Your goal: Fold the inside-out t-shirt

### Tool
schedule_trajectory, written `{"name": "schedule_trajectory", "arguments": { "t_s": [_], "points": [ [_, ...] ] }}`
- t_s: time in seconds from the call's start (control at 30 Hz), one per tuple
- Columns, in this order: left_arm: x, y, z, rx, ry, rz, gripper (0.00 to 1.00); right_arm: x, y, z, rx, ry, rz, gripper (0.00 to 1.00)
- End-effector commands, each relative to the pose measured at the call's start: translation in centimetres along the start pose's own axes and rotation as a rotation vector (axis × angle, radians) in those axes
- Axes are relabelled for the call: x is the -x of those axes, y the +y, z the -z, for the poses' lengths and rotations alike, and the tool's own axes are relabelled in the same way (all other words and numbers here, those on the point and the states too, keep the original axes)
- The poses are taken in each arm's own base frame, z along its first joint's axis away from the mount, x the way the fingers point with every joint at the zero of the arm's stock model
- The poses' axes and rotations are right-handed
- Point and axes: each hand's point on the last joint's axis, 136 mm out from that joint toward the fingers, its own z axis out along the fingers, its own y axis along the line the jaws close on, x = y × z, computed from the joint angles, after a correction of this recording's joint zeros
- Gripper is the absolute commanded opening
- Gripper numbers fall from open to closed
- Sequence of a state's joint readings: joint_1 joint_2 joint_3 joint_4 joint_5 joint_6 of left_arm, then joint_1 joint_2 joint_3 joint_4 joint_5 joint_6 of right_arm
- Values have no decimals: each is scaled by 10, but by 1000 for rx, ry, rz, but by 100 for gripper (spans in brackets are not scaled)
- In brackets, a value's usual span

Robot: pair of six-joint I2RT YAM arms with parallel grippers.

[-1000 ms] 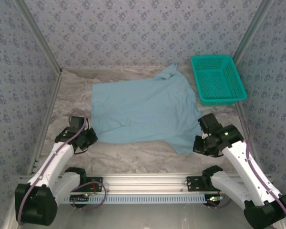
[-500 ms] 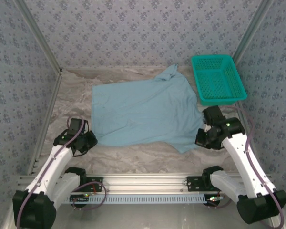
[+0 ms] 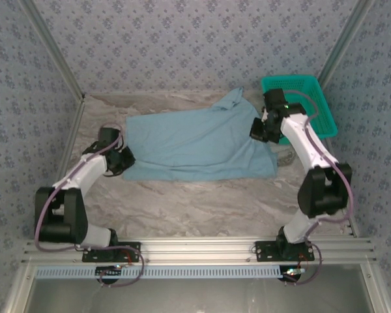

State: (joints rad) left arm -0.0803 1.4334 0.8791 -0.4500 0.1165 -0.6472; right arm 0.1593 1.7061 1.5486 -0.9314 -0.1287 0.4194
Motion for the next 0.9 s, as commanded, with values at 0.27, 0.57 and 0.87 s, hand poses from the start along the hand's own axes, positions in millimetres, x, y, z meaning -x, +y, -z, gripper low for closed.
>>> {"name": "schedule_trajectory", "arguments": {
  "t_s": [0.27,0.57,0.87],
  "points": [
    [40,-28,-25,-66,7,-43,0,71,27,-62,48,-14,41,3],
    [36,-15,-13,-55,-5,-19,0,95,41,-57,85,-57,30,3],
    [40,-1,-15,-42,-10,9,0,104,21,-65,24,-58,20,3]
  ]
}}
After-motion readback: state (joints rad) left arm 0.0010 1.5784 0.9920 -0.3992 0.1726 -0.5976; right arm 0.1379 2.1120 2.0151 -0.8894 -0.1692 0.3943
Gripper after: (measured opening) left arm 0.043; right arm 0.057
